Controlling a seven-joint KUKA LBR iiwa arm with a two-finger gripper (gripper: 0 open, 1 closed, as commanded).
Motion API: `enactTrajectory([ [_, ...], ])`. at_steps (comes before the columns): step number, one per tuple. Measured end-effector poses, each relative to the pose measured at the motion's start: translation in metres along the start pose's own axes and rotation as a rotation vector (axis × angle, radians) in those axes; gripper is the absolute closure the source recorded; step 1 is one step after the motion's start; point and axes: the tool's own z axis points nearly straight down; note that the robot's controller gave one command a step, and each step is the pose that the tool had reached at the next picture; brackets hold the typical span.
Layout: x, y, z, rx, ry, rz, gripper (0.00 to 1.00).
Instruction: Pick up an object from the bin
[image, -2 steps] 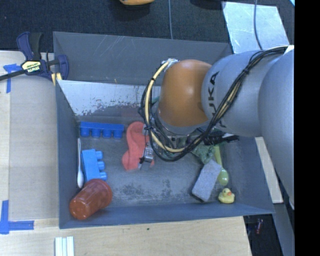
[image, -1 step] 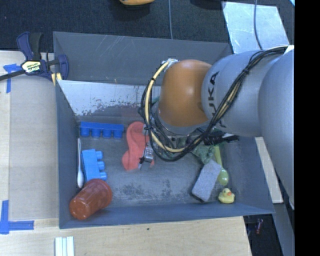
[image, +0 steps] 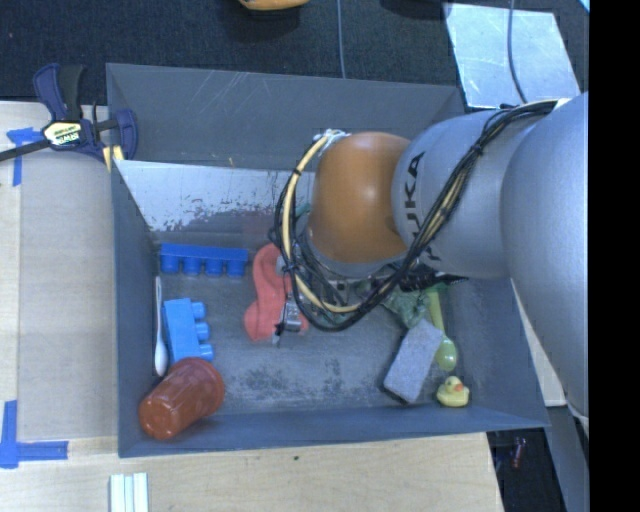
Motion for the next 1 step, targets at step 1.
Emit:
enactTrajectory([
  [1,0.001,-0.0031,0.0323,0.002,0.007,0.013,0.0],
])
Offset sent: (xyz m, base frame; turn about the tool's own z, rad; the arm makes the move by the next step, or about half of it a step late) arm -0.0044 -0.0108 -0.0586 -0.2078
